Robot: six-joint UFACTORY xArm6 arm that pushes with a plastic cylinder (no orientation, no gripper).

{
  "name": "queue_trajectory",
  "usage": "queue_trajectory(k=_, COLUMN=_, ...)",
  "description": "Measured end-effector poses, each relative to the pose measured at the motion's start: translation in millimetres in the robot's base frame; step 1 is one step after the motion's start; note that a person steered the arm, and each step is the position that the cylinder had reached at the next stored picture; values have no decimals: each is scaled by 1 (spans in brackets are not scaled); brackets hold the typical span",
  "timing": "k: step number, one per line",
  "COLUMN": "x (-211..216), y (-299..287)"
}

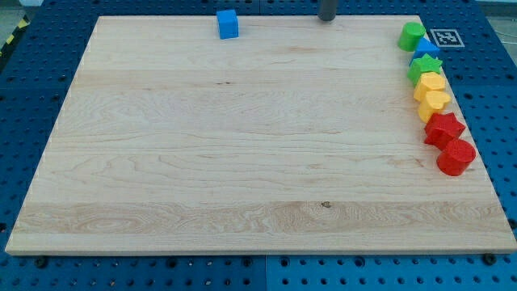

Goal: Move the green circle to the right of the blue cube

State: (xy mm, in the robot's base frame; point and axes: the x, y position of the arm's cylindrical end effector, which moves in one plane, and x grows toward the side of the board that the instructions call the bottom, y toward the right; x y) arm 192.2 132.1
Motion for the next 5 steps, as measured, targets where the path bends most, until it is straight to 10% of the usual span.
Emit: queue_trajectory(k=5, x=26, y=202)
